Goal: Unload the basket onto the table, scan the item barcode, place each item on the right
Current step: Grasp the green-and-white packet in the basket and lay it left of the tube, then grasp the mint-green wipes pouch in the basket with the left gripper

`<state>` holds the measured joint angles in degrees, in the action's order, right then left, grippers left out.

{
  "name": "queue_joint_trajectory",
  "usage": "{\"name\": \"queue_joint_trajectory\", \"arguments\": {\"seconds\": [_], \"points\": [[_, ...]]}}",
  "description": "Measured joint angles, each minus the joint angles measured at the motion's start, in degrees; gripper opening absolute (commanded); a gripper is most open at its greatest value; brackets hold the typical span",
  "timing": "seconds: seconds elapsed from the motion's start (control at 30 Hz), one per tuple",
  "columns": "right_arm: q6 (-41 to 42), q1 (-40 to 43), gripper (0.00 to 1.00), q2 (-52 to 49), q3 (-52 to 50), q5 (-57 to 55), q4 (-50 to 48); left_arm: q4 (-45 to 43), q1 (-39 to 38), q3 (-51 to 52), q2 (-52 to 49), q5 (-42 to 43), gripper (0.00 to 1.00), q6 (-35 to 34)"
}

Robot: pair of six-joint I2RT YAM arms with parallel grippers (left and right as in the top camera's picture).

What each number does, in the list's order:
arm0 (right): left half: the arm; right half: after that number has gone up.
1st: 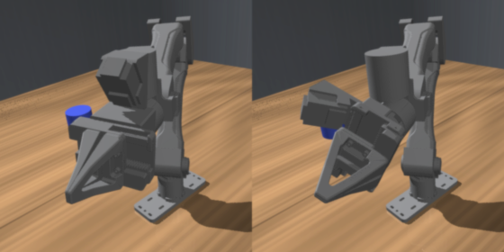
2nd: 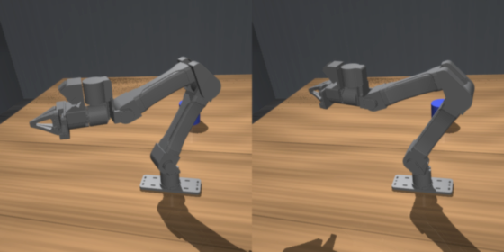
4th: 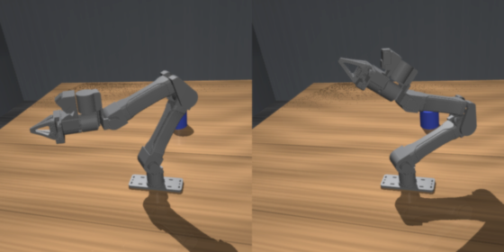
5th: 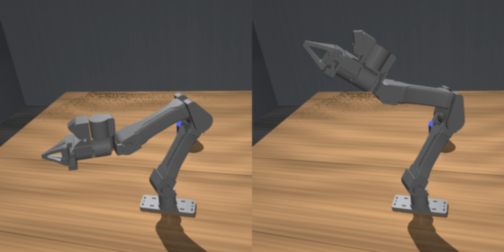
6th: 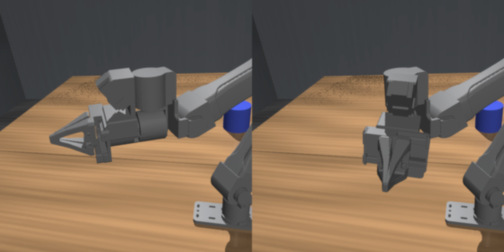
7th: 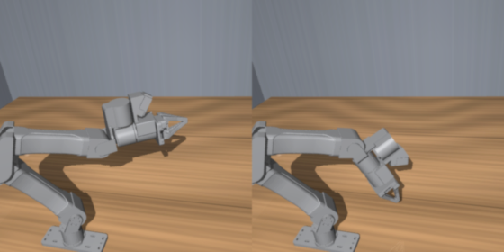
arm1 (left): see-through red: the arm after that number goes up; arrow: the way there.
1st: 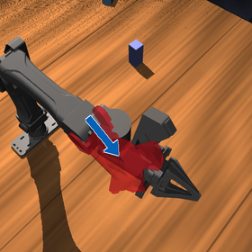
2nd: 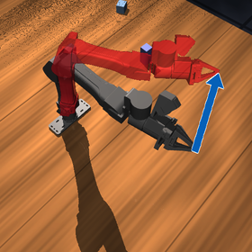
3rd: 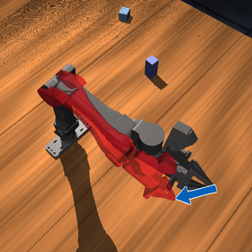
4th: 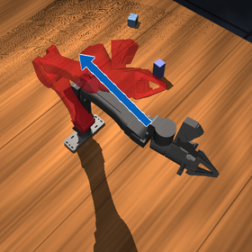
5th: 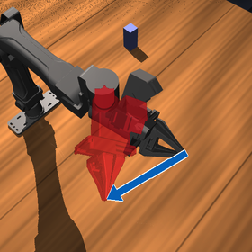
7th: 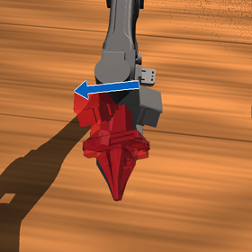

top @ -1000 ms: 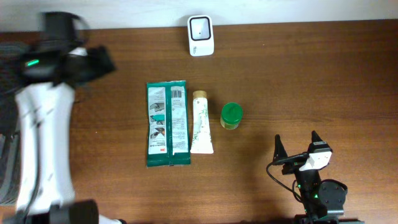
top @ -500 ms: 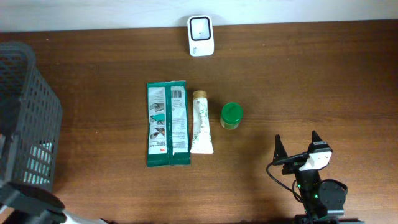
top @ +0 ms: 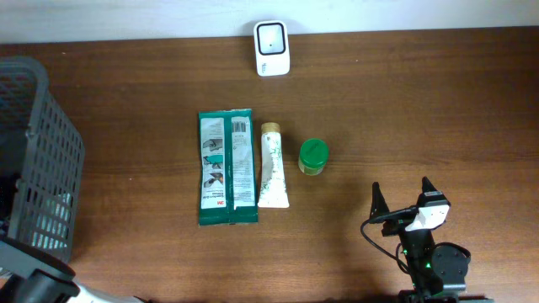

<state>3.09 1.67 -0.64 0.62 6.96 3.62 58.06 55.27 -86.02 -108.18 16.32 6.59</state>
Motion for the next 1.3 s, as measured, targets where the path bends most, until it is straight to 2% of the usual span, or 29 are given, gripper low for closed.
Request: {"name": "queue_joint_trajectory", "arguments": {"seconds": [0.27,0.57,0.83,0.9,0.97,1.0,1.07,1.13,1.3], "points": [[0.0,0.0,0.98,0.0,0.0,0.0,0.0,0.0,0.0,1.2,-4.9,-1.8,0.77,3.8],[0.0,0.0,0.98,0.0,0.0,0.0,0.0,-0.5,0.0,1.9,-5.2,-1.8,0.77,4.6],[0.0,0.0,0.98,0.0,0.0,0.0,0.0,-0.6,0.0,1.8,-7.5,-1.1,0.72,4.6],[-0.1,0.0,0.98,0.0,0.0,0.0,0.0,-0.9,0.0,1.9,-7.5,-1.1,0.64,4.6],[-0.1,0.0,0.98,0.0,0.0,0.0,0.0,-1.2,0.0,1.9,-7.6,-1.0,0.37,4.9],[0.0,0.0,0.98,0.0,0.0,0.0,0.0,-1.3,-0.1,1.9,-7.6,-0.9,0.29,5.1],[0.0,0.0,0.98,0.0,0.0,0.0,0.0,-1.4,-0.1,1.8,-7.5,-0.5,0.05,5.4],[0.0,0.0,0.98,0.0,0.0,0.0,0.0,-1.3,0.0,1.6,-7.4,-0.2,0.0,5.8],[0.0,0.0,0.98,0.0,0.0,0.0,0.0,0.4,-0.1,0.1,-7.6,-0.3,0.0,4.7]]}}
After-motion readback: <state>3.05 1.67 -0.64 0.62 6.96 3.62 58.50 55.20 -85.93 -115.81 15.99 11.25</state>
